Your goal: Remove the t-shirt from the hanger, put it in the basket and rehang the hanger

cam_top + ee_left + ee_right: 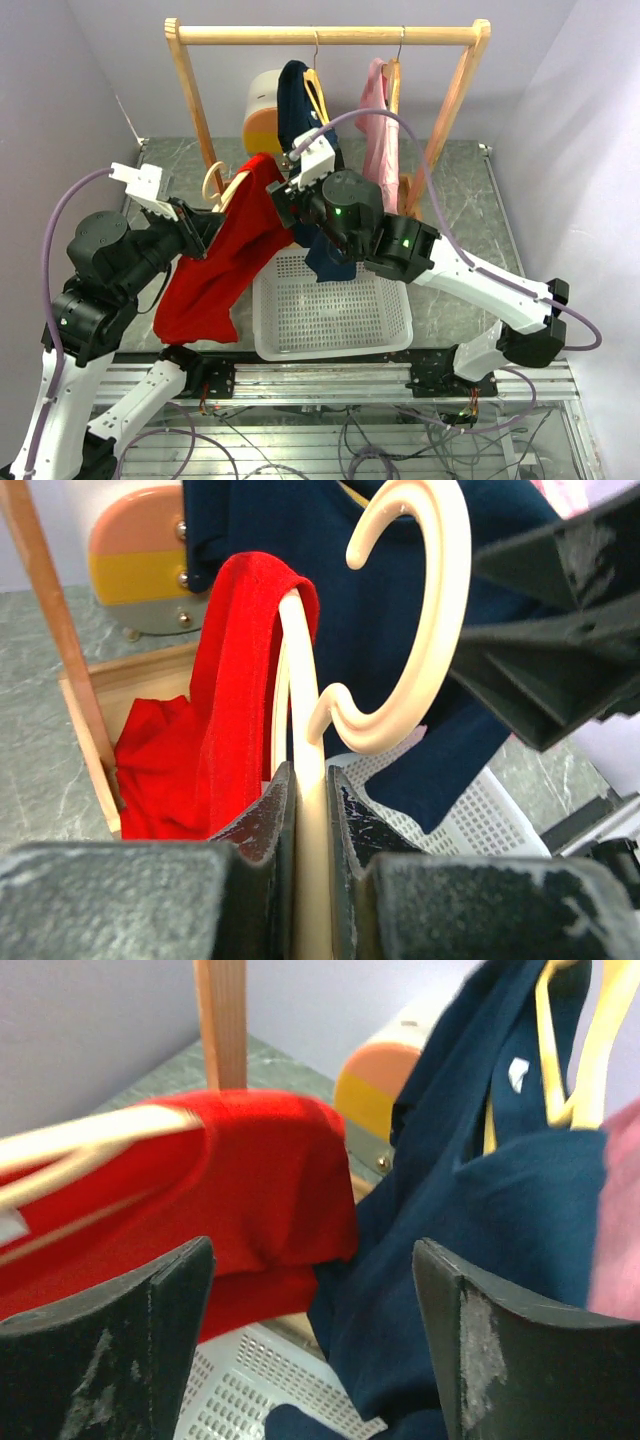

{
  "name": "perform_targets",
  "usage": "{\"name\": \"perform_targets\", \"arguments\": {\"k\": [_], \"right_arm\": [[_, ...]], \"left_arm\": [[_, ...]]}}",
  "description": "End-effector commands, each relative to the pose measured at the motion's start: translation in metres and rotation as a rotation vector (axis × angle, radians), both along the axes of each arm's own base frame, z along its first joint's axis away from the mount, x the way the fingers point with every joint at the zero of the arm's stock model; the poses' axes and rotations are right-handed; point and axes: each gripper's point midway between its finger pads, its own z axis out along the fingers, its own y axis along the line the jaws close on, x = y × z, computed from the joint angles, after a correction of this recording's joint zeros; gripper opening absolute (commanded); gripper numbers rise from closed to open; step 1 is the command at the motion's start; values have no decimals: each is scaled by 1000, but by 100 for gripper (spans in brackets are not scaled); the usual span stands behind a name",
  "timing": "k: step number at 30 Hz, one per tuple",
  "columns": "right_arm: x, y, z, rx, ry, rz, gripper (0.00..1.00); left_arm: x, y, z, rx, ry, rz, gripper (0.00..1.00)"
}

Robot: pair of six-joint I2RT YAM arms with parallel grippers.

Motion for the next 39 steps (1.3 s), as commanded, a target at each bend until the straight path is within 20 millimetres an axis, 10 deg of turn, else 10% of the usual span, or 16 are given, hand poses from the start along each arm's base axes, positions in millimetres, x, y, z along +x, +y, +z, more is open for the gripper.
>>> {"name": "perform_targets", "arguments": {"k": [1, 17, 28, 32, 39], "right_arm": [[0, -8, 9, 152, -22, -49, 79], [9, 52, -20, 180, 17, 70, 82], [46, 48, -38, 223, 38, 12, 70], [70, 33, -43, 248, 53, -24, 58], [85, 5, -36, 253, 16, -78, 0]], "left_arm": [[7, 14, 21, -58, -64, 100, 7], [13, -7, 24, -107, -70, 10, 7], [5, -13, 28, -108, -78, -43, 7], [3, -13, 25, -104, -71, -44, 7], [4, -3, 14, -73, -35, 12, 7]]}}
